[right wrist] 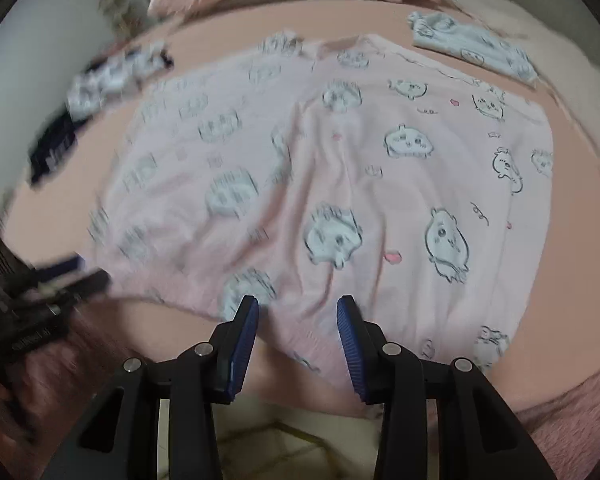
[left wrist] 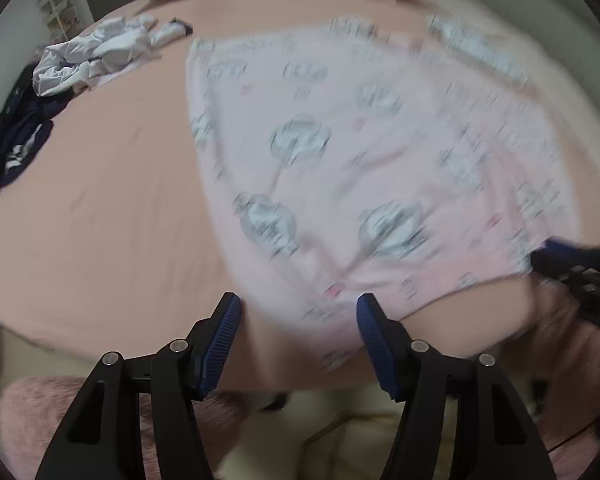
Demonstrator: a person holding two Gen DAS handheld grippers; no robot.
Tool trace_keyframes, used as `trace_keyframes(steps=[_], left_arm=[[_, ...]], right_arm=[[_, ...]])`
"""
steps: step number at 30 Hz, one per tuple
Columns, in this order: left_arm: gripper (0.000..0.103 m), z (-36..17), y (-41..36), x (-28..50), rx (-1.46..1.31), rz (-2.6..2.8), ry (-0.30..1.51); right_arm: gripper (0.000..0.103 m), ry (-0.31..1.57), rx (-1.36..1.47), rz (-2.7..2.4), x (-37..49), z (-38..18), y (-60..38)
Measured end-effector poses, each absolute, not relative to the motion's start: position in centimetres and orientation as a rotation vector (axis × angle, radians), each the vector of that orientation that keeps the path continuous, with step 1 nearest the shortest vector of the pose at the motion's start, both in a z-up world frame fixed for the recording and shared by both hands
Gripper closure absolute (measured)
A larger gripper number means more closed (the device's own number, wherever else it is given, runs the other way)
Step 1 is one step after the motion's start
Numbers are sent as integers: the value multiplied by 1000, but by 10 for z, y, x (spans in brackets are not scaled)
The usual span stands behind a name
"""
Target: Fold clothes
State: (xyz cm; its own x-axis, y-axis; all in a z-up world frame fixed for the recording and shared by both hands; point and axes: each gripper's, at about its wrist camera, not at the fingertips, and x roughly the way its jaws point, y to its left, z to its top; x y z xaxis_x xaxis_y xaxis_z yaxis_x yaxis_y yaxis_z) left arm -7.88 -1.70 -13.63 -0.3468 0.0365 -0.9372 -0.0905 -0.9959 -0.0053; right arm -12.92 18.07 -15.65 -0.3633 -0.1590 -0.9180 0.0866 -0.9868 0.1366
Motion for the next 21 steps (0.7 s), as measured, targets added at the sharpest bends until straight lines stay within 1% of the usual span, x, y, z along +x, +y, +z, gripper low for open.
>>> trace_keyframes(steps=[2,4,6,9,12,16,18,21], left_arm=[[43,-133,-27,-81,-1799,2528,22],[44,-125,-33,-82,-1794,2588,42],[44,-114,-28,-83,-1728,2598,9],[44,-103,4,-89,-1606,2530,-36],[44,-101,54,-96,-1513,2438,27],[44,-106,111,-100,-1456,2330,173],[44,-108,126,-100,-1456,2309,188],[44,-120,136,-113,-1484,2316,173]], right_arm=[[63,-154,1686,-2466,-125,-158,191],[63,-246,1684,-2465,-117,-153,209],[63,-320,1654,-2515,-101,-147,232],[63,-466,1606,-2613,-83,-139,271],[63,-493,1618,-2676,-82,-141,299],[63,-576,1610,-2649,-72,-153,318],[63,-605,1595,-2651,-70,-157,326],[63,-743,1567,-2610,-72,-165,340]])
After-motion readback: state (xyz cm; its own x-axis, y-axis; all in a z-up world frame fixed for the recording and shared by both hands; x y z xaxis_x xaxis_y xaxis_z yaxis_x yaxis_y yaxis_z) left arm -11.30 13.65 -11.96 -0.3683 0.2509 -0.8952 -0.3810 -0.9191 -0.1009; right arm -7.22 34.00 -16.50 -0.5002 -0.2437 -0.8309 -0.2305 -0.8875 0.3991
